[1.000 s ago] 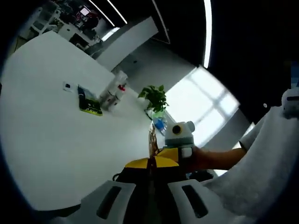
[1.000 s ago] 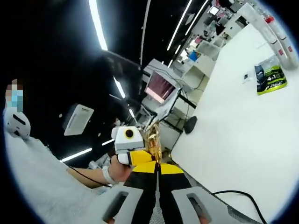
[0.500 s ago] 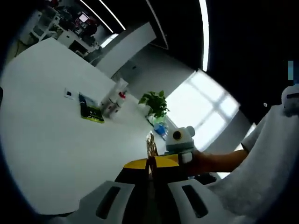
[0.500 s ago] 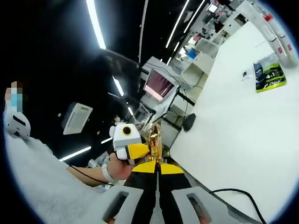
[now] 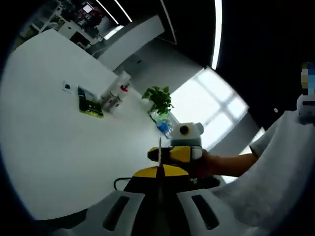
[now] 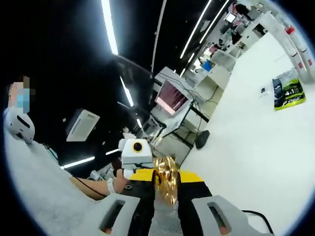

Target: Arrange the skincare products in the storage area until every visible bottle or jar stands upright without overlapping.

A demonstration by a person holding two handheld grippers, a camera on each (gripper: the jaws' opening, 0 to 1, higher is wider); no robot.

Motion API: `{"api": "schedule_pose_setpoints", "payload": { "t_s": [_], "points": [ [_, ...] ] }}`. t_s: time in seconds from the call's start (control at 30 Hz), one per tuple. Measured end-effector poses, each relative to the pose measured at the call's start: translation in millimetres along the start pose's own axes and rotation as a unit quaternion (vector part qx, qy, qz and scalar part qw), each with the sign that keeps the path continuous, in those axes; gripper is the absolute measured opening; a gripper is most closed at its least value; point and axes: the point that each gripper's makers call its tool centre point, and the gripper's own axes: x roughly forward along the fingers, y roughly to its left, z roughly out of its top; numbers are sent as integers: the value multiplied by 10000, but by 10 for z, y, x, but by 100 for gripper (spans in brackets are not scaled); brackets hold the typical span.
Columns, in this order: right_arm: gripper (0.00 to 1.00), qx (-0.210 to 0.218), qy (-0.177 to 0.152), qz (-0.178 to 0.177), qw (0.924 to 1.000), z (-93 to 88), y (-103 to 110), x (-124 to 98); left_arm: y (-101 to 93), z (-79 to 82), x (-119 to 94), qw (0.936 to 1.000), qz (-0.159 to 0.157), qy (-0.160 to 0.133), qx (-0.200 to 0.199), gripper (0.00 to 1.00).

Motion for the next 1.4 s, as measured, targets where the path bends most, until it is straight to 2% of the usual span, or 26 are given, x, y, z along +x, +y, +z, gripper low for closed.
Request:
{"api": "schedule_pose_setpoints", "payload": {
  "t_s": [0.07, 0.3, 0.43, 0.47, 0.57, 0.63, 0.77, 0.97, 1.0, 1.17, 1.27, 1.4],
  "points": [
    [0, -75, -15, -5, 10000, 30, 8, 38, -4, -13, 5, 10000, -2, 14, 18, 0],
    [0, -306, -23, -268, 9992, 11, -42, 63, 59, -5, -11, 9997, 190, 42, 129, 0],
    [0, -103, -225, -273, 9993, 66, -14, 53, 49, 53, -33, 9998, 182, -24, 102, 0],
    [0, -118, -236, -294, 9992, 71, -19, 45, 41, 98, -52, 9997, 184, -126, 96, 0],
    [3, -161, -162, -313, 9992, 31, -23, 25, 34, 200, -100, 9991, 163, -391, 34, 0],
    [3, -145, -87, -280, 9995, -19, -3, 11, 38, 217, -109, 9989, 190, -429, 42, 0],
    [4, -113, -71, -334, 9994, -85, -7, -51, 33, 215, -101, 9989, 210, -423, 69, 0],
    [0, -24, -149, -462, 9988, -56, -52, -159, 68, 258, -118, 9982, 296, -514, 52, 0],
    [0, 97, -118, -356, 9992, -70, -2, -158, 70, 251, -114, 9983, 311, -496, 63, 0],
    [0, 152, -82, -496, 9986, -94, -47, -165, 85, 218, -99, 9984, 384, -406, 120, 0],
    [0, 354, -116, -450, 9983, -78, -40, -144, 98, 245, -112, 9979, 418, -477, 90, 0],
    [0, 418, 4, -446, 9981, -101, -62, -126, 123, 259, -122, 9973, 498, -521, 116, 0]
  ]
}}
